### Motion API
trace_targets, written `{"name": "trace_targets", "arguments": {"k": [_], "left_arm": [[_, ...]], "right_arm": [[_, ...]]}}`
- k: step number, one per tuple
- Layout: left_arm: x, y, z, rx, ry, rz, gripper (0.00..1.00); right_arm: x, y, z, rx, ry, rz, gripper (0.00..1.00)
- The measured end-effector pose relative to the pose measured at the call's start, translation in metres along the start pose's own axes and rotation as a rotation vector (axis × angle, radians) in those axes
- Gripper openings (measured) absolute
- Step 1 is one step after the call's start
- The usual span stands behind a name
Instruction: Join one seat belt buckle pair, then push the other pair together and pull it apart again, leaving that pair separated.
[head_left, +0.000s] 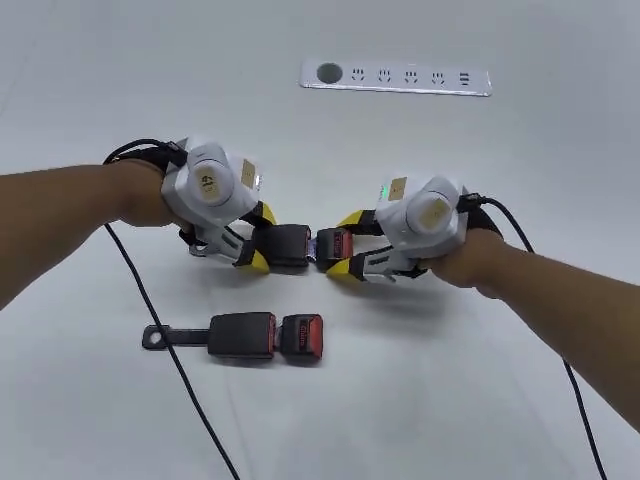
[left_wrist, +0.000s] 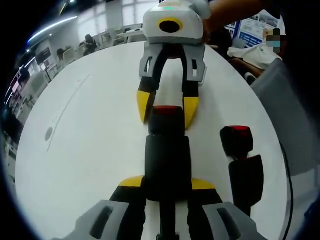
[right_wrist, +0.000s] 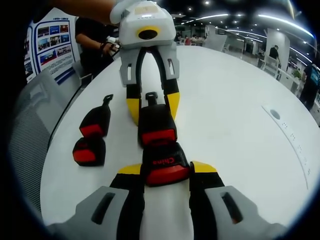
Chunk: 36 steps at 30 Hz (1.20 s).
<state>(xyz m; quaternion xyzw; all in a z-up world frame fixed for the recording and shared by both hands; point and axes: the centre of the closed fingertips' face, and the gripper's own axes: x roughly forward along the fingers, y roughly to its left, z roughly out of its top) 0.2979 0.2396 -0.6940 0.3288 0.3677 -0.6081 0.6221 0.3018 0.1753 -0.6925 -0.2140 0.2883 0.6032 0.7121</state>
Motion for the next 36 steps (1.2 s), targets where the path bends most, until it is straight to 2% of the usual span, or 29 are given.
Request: {"name": "trace_targets", "arguments": {"k": [11, 18, 20, 25, 27, 29, 36], "left_arm": [[-0.0008, 0.0009, -0.003, 0.007, 0.003, 0.0, 0.32], [-0.0004, -0.0031, -0.0002, 0.013, -0.006, 0.0, 0.33], [-0.0019, 0.0012, -0.004, 0.013, -0.008, 0.0, 0.33], [-0.0002, -0.0024, -0.0002, 0.013, -0.016, 0.0, 0.33], [-0.0022, 0.004, -0.0062, 0.012, -0.018, 0.0, 0.33], [-0.0002, -0.0006, -0.0025, 0.01, -0.021, 0.001, 0.33], [-0.0006, -0.0001, -0.0027, 0.006, -0.023, 0.004, 0.33]], "right_arm": [[0.0033, 0.0005, -0.0014, -0.02, 0.026, -0.007, 0.33], [0.003, 0.0011, -0.001, -0.034, 0.035, -0.008, 0.34], [0.0028, 0.0015, -0.0006, -0.034, 0.035, -0.007, 0.34], [0.0025, 0.002, 0.0006, -0.036, 0.03, -0.004, 0.34], [0.0027, 0.0019, 0.0008, -0.038, 0.029, -0.003, 0.34], [0.0028, 0.0017, 0.001, -0.038, 0.029, -0.003, 0.34], [0.0039, 0.0002, 0.001, -0.039, 0.028, -0.002, 0.34]]}}
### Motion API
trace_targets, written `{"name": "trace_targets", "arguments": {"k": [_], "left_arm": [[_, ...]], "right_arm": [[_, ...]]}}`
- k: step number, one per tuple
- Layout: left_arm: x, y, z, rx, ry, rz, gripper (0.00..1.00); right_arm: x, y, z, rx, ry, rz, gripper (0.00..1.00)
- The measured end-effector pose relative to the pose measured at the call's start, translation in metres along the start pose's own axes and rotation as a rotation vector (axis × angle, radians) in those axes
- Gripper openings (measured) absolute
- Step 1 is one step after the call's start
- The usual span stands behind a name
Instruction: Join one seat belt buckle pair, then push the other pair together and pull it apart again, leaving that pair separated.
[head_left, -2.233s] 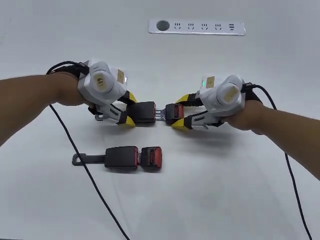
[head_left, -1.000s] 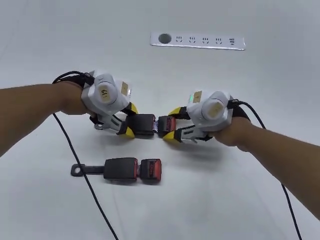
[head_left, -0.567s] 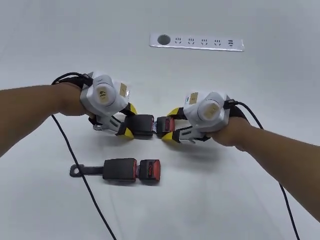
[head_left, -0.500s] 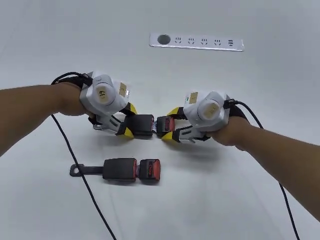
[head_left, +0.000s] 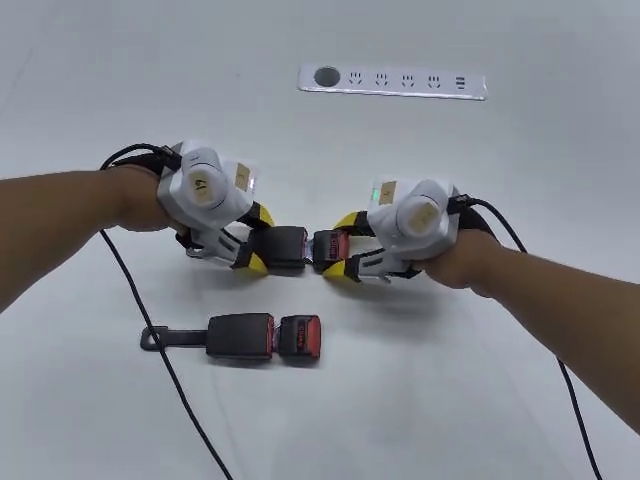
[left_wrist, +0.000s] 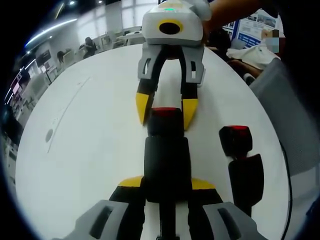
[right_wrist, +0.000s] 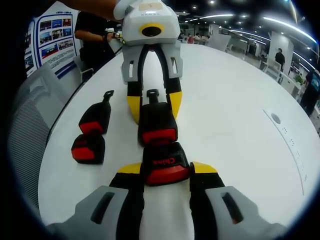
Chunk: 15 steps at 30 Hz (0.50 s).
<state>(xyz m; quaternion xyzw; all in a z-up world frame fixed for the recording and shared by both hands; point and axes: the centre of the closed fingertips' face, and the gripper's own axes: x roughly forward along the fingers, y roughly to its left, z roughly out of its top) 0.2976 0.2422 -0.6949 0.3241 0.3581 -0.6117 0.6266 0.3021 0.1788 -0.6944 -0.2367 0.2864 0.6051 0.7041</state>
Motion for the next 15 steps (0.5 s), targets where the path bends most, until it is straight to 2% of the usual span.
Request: {"name": "trace_targets", "arguments": {"k": [2, 6, 15], "left_arm": [[0.0005, -0.0027, 0.0023, -0.001, -0.002, 0.0, 0.33], [-0.0019, 0.0003, -0.0009, -0.005, -0.004, 0.004, 0.33], [-0.0022, -0.003, 0.0018, -0.025, -0.026, 0.014, 0.33]], "right_arm": [[0.0, -0.0004, -0.0004, -0.001, -0.003, 0.0, 0.34], [-0.0003, 0.0002, 0.0004, 0.0, -0.008, -0.001, 0.34], [-0.0012, 0.0016, 0.0013, -0.005, -0.007, 0.005, 0.34]]}}
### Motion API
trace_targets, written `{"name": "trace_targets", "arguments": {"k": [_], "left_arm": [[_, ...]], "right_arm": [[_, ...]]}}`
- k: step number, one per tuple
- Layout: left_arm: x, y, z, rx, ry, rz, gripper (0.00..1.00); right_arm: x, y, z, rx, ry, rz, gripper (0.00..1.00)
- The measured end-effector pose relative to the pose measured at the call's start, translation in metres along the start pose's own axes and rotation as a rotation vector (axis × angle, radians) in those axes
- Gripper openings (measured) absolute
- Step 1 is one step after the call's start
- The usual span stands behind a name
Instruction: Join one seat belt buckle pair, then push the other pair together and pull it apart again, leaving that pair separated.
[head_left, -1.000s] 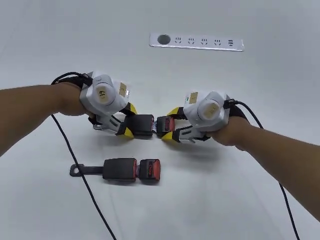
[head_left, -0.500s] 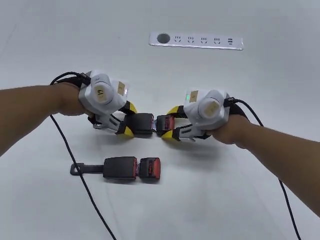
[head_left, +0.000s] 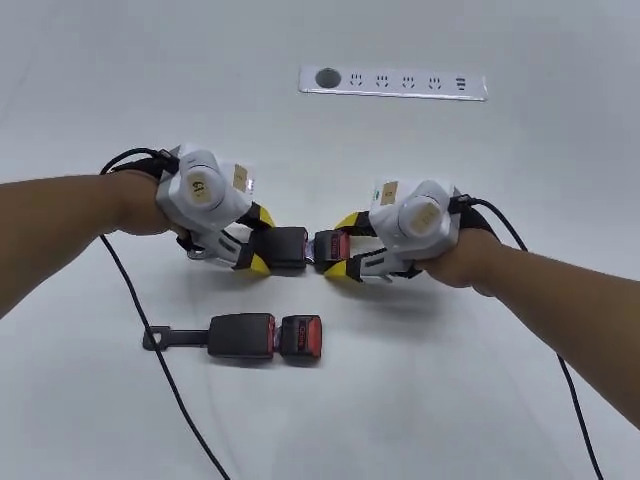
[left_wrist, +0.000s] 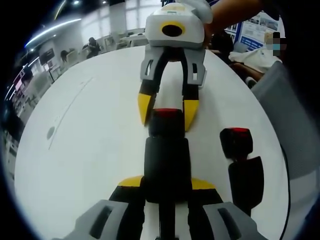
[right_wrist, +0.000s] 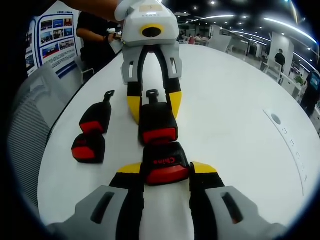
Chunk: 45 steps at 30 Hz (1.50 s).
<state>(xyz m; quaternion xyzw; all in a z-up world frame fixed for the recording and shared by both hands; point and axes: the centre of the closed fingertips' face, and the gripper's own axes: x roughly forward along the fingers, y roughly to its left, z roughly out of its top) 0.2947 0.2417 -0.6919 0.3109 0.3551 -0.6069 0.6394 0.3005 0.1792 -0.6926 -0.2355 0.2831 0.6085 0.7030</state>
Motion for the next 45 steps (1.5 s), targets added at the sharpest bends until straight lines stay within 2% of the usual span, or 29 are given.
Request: {"name": "trace_targets", "arguments": {"k": [20, 24, 29, 32, 33, 34, 35, 37, 40, 45], "left_arm": [[-0.001, -0.003, 0.003, -0.021, -0.012, 0.012, 0.33], [-0.002, -0.003, 0.005, -0.021, -0.009, 0.011, 0.33], [0.0, 0.002, -0.002, -0.024, -0.002, 0.012, 0.33], [-0.003, -0.003, 0.006, -0.02, 0.002, 0.01, 0.33], [-0.001, 0.002, -0.001, -0.02, 0.002, 0.011, 0.33], [-0.001, 0.002, -0.001, -0.021, 0.002, 0.011, 0.33], [-0.003, -0.002, 0.005, -0.024, 0.001, 0.011, 0.33], [-0.001, 0.001, 0.001, -0.026, 0.001, 0.012, 0.33], [-0.002, 0.001, 0.002, -0.029, 0.001, 0.012, 0.33], [-0.001, 0.003, -0.002, -0.037, -0.005, 0.015, 0.33]], "right_arm": [[-0.013, 0.001, -0.011, -0.007, 0.006, -0.005, 0.34], [-0.02, 0.001, -0.021, 0.001, 0.01, -0.005, 0.34], [-0.032, 0.001, -0.027, 0.008, 0.007, -0.009, 0.34], [-0.04, -0.001, -0.033, 0.012, 0.009, -0.011, 0.34], [-0.043, -0.001, -0.034, 0.016, 0.016, -0.006, 0.34], [-0.045, -0.001, -0.035, 0.016, 0.016, -0.006, 0.34], [-0.048, -0.003, -0.037, 0.015, 0.016, -0.008, 0.34], [-0.054, -0.004, -0.04, 0.018, 0.011, -0.009, 0.34], [-0.062, -0.007, -0.047, 0.028, 0.01, -0.014, 0.34], [-0.067, -0.01, -0.057, 0.035, 0.017, -0.022, 0.34]]}}
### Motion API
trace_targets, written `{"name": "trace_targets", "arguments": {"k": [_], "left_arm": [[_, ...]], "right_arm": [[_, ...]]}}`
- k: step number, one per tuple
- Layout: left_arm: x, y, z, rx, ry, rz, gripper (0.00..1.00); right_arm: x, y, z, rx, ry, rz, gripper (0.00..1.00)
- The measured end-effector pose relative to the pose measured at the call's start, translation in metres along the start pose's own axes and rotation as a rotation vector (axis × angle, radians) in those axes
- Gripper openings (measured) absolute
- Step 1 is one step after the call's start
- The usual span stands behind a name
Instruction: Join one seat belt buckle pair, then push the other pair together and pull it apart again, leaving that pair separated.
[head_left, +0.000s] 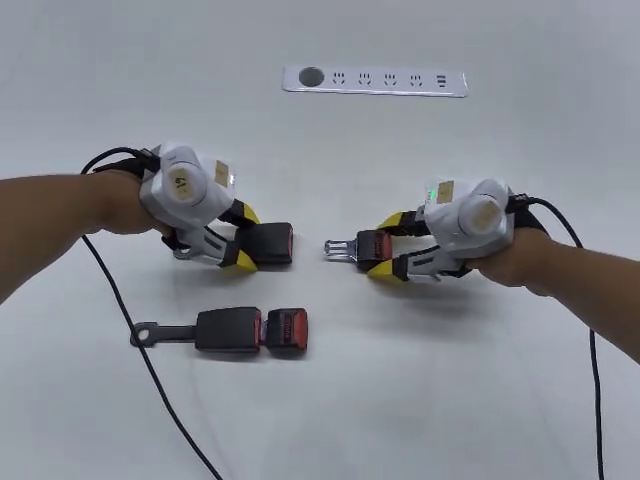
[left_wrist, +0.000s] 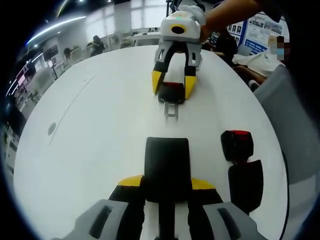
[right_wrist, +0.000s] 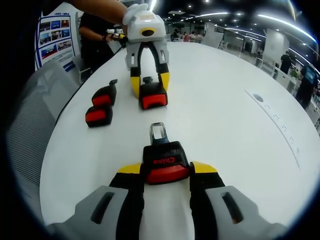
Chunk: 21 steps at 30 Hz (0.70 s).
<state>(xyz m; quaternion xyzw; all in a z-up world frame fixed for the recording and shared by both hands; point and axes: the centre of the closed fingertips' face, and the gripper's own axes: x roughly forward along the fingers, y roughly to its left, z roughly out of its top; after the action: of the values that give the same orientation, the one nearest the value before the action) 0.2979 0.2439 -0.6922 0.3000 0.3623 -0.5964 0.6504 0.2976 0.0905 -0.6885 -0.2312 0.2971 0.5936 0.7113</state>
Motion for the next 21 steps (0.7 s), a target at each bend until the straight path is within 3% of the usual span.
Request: {"name": "trace_targets", "arguments": {"k": [6, 9, 21], "left_arm": [[-0.002, -0.005, 0.005, 0.0, 0.0, -0.001, 0.33], [0.0, -0.003, 0.001, -0.003, -0.003, 0.0, 0.33], [-0.001, -0.003, 0.002, 0.0, 0.005, -0.006, 0.33]], "right_arm": [[-0.003, -0.004, -0.009, 0.006, 0.008, -0.007, 0.34], [-0.004, -0.005, -0.01, 0.005, 0.009, -0.01, 0.34], [-0.021, -0.009, -0.029, 0.02, 0.007, -0.034, 0.35]]}}
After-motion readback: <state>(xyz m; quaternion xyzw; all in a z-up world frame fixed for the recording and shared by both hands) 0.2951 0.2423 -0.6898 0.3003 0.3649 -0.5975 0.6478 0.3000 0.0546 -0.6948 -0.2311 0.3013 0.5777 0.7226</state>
